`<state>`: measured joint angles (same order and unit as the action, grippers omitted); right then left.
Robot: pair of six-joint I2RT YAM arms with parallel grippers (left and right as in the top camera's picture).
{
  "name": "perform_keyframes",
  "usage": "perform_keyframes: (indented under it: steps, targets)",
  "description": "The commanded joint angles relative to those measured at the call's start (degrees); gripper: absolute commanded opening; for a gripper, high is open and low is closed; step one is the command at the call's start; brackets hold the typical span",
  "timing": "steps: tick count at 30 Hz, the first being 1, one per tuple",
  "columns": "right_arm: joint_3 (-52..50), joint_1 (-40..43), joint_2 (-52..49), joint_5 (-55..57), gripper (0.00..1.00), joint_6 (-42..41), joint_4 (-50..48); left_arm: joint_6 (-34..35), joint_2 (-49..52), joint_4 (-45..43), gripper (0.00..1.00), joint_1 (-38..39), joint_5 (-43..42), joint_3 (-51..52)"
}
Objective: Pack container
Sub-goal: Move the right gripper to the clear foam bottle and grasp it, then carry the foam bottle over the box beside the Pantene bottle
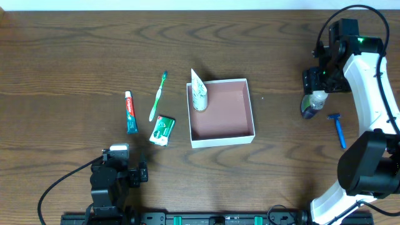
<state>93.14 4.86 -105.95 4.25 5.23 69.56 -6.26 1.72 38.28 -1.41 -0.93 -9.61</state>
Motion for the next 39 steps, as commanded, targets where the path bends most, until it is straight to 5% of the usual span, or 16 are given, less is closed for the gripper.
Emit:
perform_keyframes:
  steps: [1,6,11,16,28,39]
  targets:
    - [-0.26,1.07,-0.04,-0.22,0.73,-0.07,0.09,-0.13,-0.37,-0.17,0.98,-0.13,0.04,0.66]
    - [-0.26,1.25,-0.04,-0.22,0.52,-0.48,0.11,-0.13,-0.37,-0.17,0.98,-0.13,0.04,0.66]
    - [-0.26,1.25,-0.04,-0.22,0.44,-0.48,0.31,-0.13,-0.37,-0.17,0.98,-0.13,0.04,0.66]
    - [-0.26,1.22,-0.04,-0.22,0.26,-0.5,0.31,-0.13,-0.37,-0.17,0.98,-0.13,0.04,0.66]
    - [1.09,1.07,0.02,-0.48,0.12,-3.67,1.36,-0.13,-0.37,-0.17,0.98,-0.13,0.04,0.66]
    - [13.77,1.03,0.42,-11.54,0.05,-3.69,11.15,-0.13,-0.37,-0.17,0.98,-0.13,0.04,0.66]
